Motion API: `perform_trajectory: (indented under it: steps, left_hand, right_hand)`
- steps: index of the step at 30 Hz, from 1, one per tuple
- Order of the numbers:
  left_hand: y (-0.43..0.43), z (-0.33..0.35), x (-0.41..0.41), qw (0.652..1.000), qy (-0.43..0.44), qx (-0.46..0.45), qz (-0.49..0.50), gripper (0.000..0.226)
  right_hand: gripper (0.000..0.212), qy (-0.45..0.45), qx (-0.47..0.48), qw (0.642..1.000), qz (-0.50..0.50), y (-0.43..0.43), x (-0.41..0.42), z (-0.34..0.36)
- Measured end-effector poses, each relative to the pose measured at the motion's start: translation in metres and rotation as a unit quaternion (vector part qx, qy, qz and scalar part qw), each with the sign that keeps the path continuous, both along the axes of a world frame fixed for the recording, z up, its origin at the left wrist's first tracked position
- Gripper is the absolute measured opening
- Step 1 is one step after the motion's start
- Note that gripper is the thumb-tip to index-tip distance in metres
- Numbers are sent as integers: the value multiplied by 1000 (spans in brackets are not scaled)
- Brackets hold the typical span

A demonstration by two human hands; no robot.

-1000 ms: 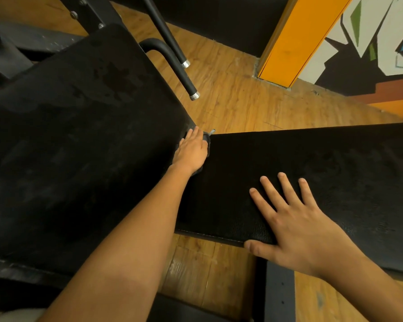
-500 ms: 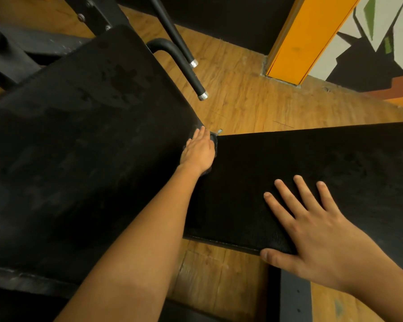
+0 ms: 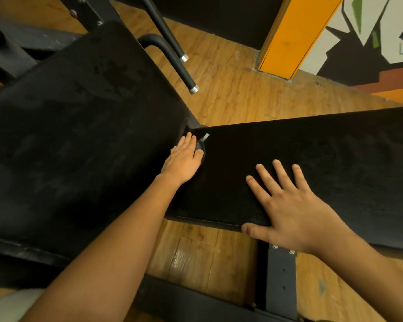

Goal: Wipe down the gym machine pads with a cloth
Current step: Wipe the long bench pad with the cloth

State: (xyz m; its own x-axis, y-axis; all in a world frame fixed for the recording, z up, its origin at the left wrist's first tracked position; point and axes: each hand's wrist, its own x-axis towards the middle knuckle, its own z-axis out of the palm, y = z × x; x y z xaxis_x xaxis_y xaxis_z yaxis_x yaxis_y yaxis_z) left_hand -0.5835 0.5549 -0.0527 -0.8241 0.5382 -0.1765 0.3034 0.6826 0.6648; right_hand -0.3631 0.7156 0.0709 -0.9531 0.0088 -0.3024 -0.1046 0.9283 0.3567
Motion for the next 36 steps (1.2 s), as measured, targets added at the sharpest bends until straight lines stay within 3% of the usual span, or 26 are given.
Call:
perform_trajectory:
  steps: [13, 19, 27, 36]
  left_hand:
    - [-43, 3, 52, 999, -51, -6, 6, 60]
    - [-53, 2, 68, 999, -52, 2, 14, 58]
    - [-24, 11, 26, 998, -41, -35, -9, 55]
    - [-51, 10, 57, 995, -96, -21, -8, 59]
  right_hand:
    - [109, -85, 6, 996, -29, -7, -4, 15]
    - [110, -88, 0, 996, -31, -9, -4, 16]
    - [109, -84, -1, 996, -26, -6, -5, 12]
    - [105, -74, 1, 997, -20, -6, -5, 11]
